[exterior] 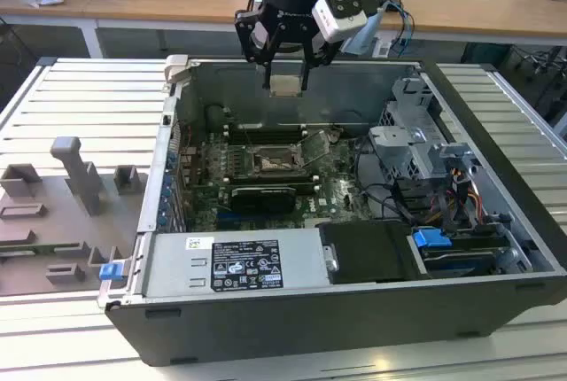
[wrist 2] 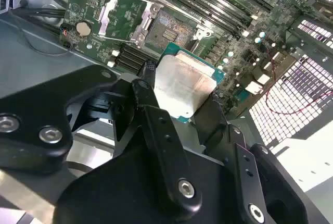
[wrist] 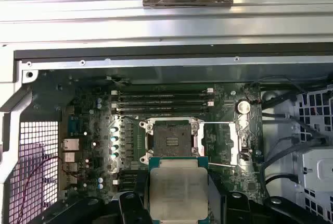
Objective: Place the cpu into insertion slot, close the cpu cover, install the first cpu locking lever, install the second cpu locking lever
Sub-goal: 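Place the cpu into insertion slot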
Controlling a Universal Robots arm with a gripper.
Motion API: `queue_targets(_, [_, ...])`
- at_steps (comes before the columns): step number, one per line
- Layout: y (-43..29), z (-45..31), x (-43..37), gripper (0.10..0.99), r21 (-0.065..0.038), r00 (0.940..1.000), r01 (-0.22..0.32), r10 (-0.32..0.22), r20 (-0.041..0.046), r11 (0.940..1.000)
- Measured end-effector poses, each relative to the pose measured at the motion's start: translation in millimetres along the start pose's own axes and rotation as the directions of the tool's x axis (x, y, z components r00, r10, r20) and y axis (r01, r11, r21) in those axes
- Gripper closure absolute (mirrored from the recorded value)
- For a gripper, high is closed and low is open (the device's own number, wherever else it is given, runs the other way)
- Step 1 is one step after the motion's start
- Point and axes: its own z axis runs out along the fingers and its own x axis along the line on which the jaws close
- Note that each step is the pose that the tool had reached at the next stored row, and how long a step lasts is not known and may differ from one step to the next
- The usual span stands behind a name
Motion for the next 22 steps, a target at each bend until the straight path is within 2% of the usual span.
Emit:
queue_targets(9, [0.0,0.4,0.0,0.545,-0.001,0.9977,-0.067,0.067,0.0059,0.9978])
queue_targets(14, [0.0,0.5,0.0,0.545,-0.002,0.9962,-0.086,0.086,0.0076,0.9963])
queue_targets(22, [-0.1,0.7,0.0,0.545,-0.003,0.9913,-0.131,0.131,0.0115,0.9914])
